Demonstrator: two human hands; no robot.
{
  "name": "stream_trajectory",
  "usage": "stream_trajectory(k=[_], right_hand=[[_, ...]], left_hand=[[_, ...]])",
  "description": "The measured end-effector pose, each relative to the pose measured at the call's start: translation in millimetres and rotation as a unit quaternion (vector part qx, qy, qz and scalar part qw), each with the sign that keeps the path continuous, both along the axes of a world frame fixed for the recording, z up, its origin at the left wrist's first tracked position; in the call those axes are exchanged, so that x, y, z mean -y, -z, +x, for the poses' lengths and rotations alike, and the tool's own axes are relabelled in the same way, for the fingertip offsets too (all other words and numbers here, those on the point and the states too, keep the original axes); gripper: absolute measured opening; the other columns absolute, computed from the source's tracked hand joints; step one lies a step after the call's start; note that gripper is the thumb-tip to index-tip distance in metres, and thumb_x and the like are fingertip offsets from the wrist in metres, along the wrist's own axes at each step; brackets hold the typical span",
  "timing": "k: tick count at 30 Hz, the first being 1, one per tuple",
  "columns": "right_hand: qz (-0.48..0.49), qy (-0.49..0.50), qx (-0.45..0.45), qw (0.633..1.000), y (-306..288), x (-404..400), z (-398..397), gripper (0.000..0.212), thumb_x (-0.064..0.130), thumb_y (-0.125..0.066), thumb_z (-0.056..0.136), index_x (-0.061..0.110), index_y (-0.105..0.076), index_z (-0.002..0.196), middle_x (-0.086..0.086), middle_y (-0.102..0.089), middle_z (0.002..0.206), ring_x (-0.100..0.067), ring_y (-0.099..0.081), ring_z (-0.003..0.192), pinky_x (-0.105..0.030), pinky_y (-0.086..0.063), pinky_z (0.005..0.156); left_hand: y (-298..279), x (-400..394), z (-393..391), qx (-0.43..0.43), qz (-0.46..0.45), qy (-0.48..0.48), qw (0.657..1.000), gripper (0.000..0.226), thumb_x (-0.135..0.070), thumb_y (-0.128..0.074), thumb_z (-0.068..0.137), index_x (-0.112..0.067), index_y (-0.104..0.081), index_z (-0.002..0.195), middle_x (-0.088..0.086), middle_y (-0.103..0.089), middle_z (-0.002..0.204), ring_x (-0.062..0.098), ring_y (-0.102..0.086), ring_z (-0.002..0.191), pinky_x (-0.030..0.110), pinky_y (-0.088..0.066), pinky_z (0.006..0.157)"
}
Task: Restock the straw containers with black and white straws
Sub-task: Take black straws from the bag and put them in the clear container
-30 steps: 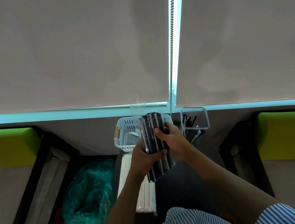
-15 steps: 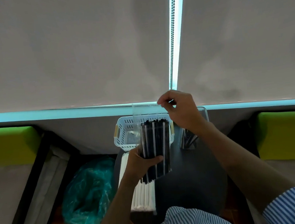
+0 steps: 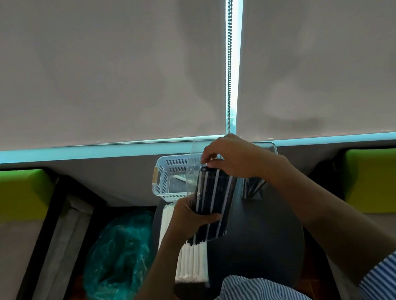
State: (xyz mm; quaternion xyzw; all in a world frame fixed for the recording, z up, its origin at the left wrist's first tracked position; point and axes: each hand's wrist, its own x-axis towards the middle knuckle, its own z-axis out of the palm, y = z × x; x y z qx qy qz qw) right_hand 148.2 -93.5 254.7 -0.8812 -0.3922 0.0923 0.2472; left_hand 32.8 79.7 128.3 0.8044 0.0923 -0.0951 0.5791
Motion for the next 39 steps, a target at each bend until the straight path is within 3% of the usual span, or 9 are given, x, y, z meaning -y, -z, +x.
stream_trajectory(k=[5, 10, 14, 17, 20, 23, 30, 35, 39], right_hand=[[-0.005, 0.01, -0.063, 0.998, 6.0, 2.7, 0.2, 0.022, 0.012, -0.066, 0.094, 0.021, -0.075, 0.112, 0.009, -0.074, 0.107, -0.003, -0.065, 0.096, -0.005, -0.039, 0.082], [-0.05, -0.024, -0.111, 0.992, 4.9, 4.2, -2.6, 0.027, 0.022, -0.074, 0.089, 0.025, -0.075, 0.116, 0.011, -0.073, 0.11, -0.006, -0.066, 0.099, -0.024, -0.048, 0.095], [-0.091, -0.045, -0.116, 0.988, 7.8, 4.0, -3.9, 0.035, 0.026, -0.079, 0.084, 0.027, -0.073, 0.119, 0.015, -0.068, 0.121, -0.005, -0.061, 0.102, -0.026, -0.047, 0.099], [-0.082, -0.033, -0.093, 0.992, 13.6, 4.5, -5.1, 0.023, 0.025, -0.078, 0.084, 0.03, -0.077, 0.107, 0.018, -0.07, 0.111, -0.003, -0.063, 0.096, -0.028, -0.051, 0.096], [-0.059, -0.014, -0.071, 0.996, 14.1, 4.2, -6.3, 0.019, 0.019, -0.075, 0.087, 0.026, -0.079, 0.104, 0.012, -0.073, 0.102, -0.002, -0.063, 0.088, -0.022, -0.049, 0.088], [-0.031, 0.003, -0.069, 0.997, 14.2, 3.1, -5.6, 0.017, 0.02, -0.078, 0.085, 0.023, -0.08, 0.101, 0.008, -0.075, 0.099, -0.005, -0.065, 0.087, -0.025, -0.053, 0.089], [0.0, 0.013, -0.043, 0.999, 11.8, 2.3, -1.4, 0.014, 0.01, -0.074, 0.087, 0.016, -0.079, 0.098, 0.005, -0.077, 0.095, -0.005, -0.068, 0.086, -0.025, -0.054, 0.092], [0.012, 0.022, -0.032, 0.999, 11.3, 4.7, 1.0, 0.015, 0.005, -0.066, 0.093, 0.013, -0.078, 0.097, 0.005, -0.076, 0.087, 0.01, -0.061, 0.072, -0.001, -0.044, 0.079], [0.038, 0.042, -0.031, 0.998, 10.4, 9.5, 3.5, 0.018, 0.001, -0.062, 0.093, 0.011, -0.077, 0.096, 0.006, -0.075, 0.083, 0.008, -0.063, 0.072, -0.015, -0.054, 0.081]], left_hand=[[4.2, -1.8, -0.8, -0.013, 0.023, 0.018, 0.999, 0.045, -0.014, -0.095, 0.062, -0.025, -0.074, 0.1, -0.014, -0.077, 0.096, 0.003, -0.073, 0.091, 0.024, -0.06, 0.079], [6.1, -2.5, -1.9, -0.03, 0.054, 0.051, 0.997, 0.042, -0.022, -0.095, 0.059, -0.023, -0.077, 0.097, -0.008, -0.079, 0.096, 0.009, -0.074, 0.09, 0.042, -0.061, 0.086], [3.2, -1.1, -0.2, -0.031, 0.074, 0.082, 0.993, 0.043, -0.04, -0.092, 0.053, -0.03, -0.077, 0.092, -0.01, -0.078, 0.092, 0.009, -0.075, 0.089, 0.045, -0.06, 0.087], [3.3, -1.3, 2.1, -0.033, 0.086, 0.09, 0.992, 0.047, -0.047, -0.091, 0.049, -0.032, -0.076, 0.092, -0.01, -0.078, 0.092, 0.008, -0.075, 0.088, 0.045, -0.06, 0.086], [1.8, -0.5, 3.3, -0.026, 0.087, 0.089, 0.992, 0.041, -0.038, -0.093, 0.054, -0.035, -0.074, 0.09, -0.011, -0.078, 0.092, 0.004, -0.074, 0.087, 0.042, -0.061, 0.087], [-0.6, 1.2, 4.2, -0.012, 0.079, 0.092, 0.993, 0.04, -0.028, -0.093, 0.059, -0.041, -0.071, 0.089, -0.011, -0.078, 0.094, 0.004, -0.073, 0.088, 0.042, -0.06, 0.088], [1.5, 2.3, 3.0, -0.02, 0.053, 0.097, 0.994, 0.048, -0.03, -0.093, 0.059, -0.026, -0.074, 0.103, -0.007, -0.078, 0.1, 0.009, -0.074, 0.094, 0.044, -0.06, 0.089], [3.3, 1.8, 0.3, -0.025, 0.04, 0.102, 0.994, 0.048, -0.032, -0.092, 0.059, -0.021, -0.074, 0.102, -0.005, -0.078, 0.101, 0.012, -0.074, 0.095, 0.044, -0.06, 0.09], [3.0, 3.5, -0.6, -0.031, 0.028, 0.096, 0.994, 0.038, -0.017, -0.093, 0.063, -0.027, -0.074, 0.095, -0.004, -0.078, 0.099, 0.012, -0.075, 0.094, 0.043, -0.06, 0.089]])
